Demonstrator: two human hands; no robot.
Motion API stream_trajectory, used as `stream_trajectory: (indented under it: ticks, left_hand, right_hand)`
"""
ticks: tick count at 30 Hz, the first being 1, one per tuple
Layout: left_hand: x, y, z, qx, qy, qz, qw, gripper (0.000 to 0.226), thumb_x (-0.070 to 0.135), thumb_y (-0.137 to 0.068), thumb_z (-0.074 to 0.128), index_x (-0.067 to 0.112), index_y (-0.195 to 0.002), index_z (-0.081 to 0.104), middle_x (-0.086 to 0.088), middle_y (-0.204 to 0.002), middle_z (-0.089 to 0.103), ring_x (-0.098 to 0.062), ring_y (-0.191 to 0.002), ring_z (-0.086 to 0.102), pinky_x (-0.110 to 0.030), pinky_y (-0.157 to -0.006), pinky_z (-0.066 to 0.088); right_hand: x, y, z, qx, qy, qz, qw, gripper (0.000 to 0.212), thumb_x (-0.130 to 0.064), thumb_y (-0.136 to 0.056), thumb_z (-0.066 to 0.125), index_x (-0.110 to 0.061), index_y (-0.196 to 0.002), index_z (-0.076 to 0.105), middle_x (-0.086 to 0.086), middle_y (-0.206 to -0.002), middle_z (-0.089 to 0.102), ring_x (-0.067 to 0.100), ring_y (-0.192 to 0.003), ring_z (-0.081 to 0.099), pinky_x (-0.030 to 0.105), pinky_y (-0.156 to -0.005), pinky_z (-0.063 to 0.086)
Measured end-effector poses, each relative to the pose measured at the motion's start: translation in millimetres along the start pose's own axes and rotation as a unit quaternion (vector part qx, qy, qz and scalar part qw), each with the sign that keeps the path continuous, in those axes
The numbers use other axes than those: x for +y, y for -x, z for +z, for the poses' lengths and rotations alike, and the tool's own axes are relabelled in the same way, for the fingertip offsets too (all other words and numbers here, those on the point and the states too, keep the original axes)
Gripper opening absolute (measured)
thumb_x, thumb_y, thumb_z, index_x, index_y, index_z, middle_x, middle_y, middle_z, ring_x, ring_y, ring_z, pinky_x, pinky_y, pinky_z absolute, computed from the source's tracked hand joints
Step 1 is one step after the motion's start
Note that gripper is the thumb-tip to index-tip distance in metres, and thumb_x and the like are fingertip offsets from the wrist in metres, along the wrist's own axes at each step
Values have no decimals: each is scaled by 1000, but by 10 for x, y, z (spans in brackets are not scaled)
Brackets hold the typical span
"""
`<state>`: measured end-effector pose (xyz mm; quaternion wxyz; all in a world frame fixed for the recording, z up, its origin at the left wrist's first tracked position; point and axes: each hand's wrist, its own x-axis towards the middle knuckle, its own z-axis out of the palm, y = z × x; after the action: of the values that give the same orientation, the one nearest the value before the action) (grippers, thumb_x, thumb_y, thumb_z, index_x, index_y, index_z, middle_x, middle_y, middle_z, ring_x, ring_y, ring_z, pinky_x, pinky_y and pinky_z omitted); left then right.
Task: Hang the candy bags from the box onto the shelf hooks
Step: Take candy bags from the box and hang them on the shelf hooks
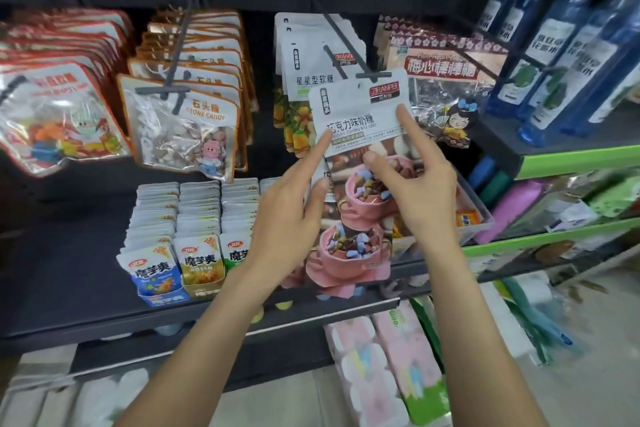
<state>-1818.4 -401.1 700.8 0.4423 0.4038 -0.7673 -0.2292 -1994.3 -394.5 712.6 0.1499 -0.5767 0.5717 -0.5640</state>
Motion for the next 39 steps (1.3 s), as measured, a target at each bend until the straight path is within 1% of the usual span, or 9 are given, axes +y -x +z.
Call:
stream_trajectory:
  ticks: [5, 8, 11, 20, 24, 28, 31, 36, 39]
  left_hand:
    - [-1, 4, -1, 7, 7, 6, 1000, 51, 18, -102, 45, 31, -147, 26, 17, -144, 34, 12, -131, 25, 1, -102, 22]
    - [26, 19, -13, 9, 14, 6, 1000, 51, 18, -102, 46, 34, -146, 27, 19, -144, 34, 5, -126, 40, -9, -102, 34]
    - [38, 31, -38, 10, 12, -10, 1000, 52, 16, -102, 47, 33, -147, 29, 21, -141, 35, -1, -99, 58, -7, -85, 41]
    - [30, 27, -41, -8, 12, -25, 1000, 53, 12, -100, 48, 33, -146, 31, 8, -148, 42, -1, -57, 53, -4, -59, 37]
    - [21, 17, -56, -3, 25, -14, 1000, 53, 12, -101, 48, 31, -147, 31, 12, -147, 38, -2, -108, 54, 2, -85, 34]
    - [-6, 0, -78, -3, 11, -22, 1000, 52, 12, -101, 48, 28, -148, 33, 7, -147, 43, 14, -92, 54, 1, -68, 35]
    - [-94, 31, -66, -3, 8, -41, 999, 54, 13, -100, 48, 33, -147, 31, 1, -124, 65, -5, -56, 52, -10, -55, 35]
    - [-299, 174, -160, 14, -62, -84, 994, 55, 13, -99, 48, 35, -146, 29, 3, -85, 61, 0, -59, 49, -12, -54, 35]
    - [-388, 272, -243, 16, -98, -99, 990, 55, 12, -98, 49, 31, -147, 32, -11, -92, 67, 5, -54, 44, -8, -52, 33]
  right_hand:
    - [6, -16, -12, -2, -2, -4, 1000, 66, -27, -83, 75, -30, -143, 46, -32, -109, 46, -29, -101, 42, -3, -87, 29]
    - [12, -24, -21, -7, -4, -6, 1000, 66, -27, -84, 75, -29, -143, 46, -35, -114, 44, -28, -107, 39, -2, -90, 29]
    - [-11, -30, -10, -15, 3, -7, 1000, 65, -29, -84, 74, -30, -143, 46, -37, -115, 43, -28, -108, 37, -2, -90, 28]
    - [-21, -1, 14, -7, 16, 13, 1000, 65, -30, -83, 75, -32, -142, 47, -32, -111, 45, -30, -101, 39, -4, -86, 28]
    - [-45, 2, 30, 9, 12, 13, 1000, 64, -30, -82, 76, -32, -141, 49, -31, -116, 47, -29, -105, 38, -3, -88, 29]
    - [-53, -28, 45, 2, 14, 22, 1000, 64, -32, -82, 75, -32, -141, 49, -26, -122, 48, -19, -112, 41, 0, -92, 30]
    - [-34, -140, 96, 1, 36, 30, 999, 65, -34, -82, 75, -31, -141, 48, -22, -120, 51, -11, -111, 43, 1, -90, 31]
    - [138, -585, 426, -19, 97, 28, 995, 65, -41, -87, 68, -29, -146, 41, 6, -131, 56, 9, -110, 49, 21, -88, 36]
    - [281, -838, 641, -14, 168, 5, 986, 62, -43, -92, 61, -24, -146, 38, 10, -123, 53, 20, -108, 52, 25, -81, 35]
